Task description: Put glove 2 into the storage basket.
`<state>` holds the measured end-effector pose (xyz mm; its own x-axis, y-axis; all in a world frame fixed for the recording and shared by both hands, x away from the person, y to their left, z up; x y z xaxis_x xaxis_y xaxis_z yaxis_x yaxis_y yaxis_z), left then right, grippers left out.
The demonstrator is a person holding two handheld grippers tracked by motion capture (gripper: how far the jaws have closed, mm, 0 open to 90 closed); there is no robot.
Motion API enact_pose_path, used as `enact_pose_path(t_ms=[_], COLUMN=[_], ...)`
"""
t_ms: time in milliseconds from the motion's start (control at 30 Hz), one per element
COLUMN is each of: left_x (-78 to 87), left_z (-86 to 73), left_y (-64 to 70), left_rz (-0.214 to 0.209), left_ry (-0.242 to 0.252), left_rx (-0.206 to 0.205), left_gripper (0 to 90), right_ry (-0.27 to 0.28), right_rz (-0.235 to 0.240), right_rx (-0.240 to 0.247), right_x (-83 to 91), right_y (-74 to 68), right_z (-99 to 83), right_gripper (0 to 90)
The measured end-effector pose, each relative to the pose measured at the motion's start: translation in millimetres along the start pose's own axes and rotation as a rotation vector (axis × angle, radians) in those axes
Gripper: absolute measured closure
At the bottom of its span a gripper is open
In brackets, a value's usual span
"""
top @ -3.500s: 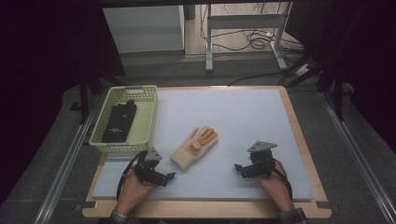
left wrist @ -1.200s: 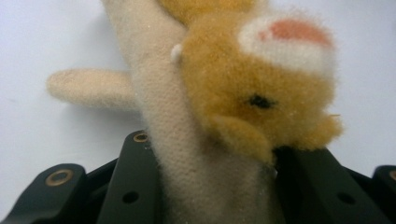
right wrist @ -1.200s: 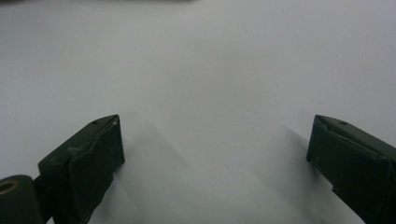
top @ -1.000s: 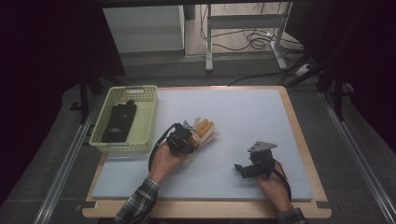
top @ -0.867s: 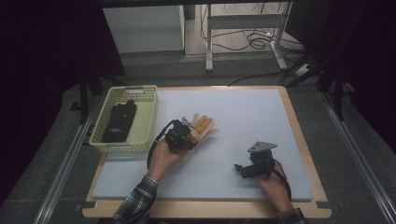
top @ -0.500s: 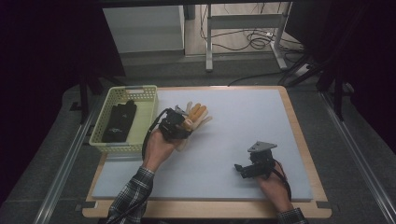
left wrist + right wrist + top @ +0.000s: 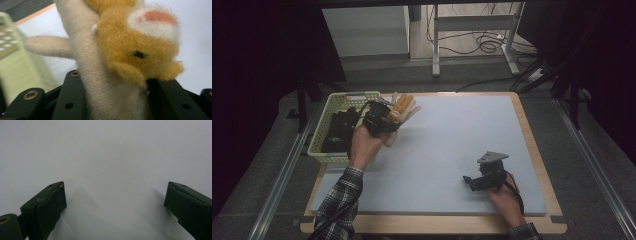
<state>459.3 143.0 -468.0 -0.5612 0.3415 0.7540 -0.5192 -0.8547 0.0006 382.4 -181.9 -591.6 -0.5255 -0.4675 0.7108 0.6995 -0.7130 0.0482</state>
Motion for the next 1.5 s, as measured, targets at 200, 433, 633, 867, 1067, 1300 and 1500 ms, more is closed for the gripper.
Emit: enact_pose_path(t_ms=[200, 433, 633, 867, 1067, 1300, 1500], left_x=[16.1, 28.3, 28.8, 14.7, -6.9, -35.9, -54.2], left_z=[-2.2, -14.3, -31.4, -53.6, -64.6, -71.3, -71.0], left_y=[-32.9, -69.8, -97.1, -122.0, -129.0, -134.7, -136.1], left_rz=[0.058, 0.116, 0.143, 0.167, 0.165, 0.197, 0.209], left_ry=[0.016, 0.021, 0.017, -0.001, -0.039, -0.158, -0.218], left_rx=[0.049, 0.104, 0.156, 0.201, 0.215, 0.220, 0.224], left_gripper=[61.6, 61.3, 61.0, 60.8, 60.5, 60.3, 59.8], right_ry=[0.002, 0.002, 0.002, 0.002, 0.002, 0.002, 0.003], right_rz=[0.000, 0.000, 0.000, 0.000, 0.000, 0.000, 0.000], right_rx=[-0.001, 0.000, 0.000, 0.000, -0.001, -0.001, -0.001], right_x=[-0.2, -0.2, -0.2, -0.2, -0.3, -0.2, -0.2], right_y=[0.0, 0.0, 0.0, 0.0, -0.1, -0.1, -0.1], right_z=[0.1, 0.1, 0.1, 0.1, 0.1, 0.1, 0.1], right_gripper=[3.5, 3.5, 3.5, 3.4, 3.4, 3.5, 3.5])
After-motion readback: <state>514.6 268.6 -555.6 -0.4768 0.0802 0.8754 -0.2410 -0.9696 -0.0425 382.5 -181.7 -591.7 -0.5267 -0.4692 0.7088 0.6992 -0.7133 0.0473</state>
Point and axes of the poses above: each handheld gripper's, and its own axes: x roughly backward along the jaws, z roughly out of its top, y roughly to its right, the point moved 8 cm from there along -x, roughly forward along the jaws
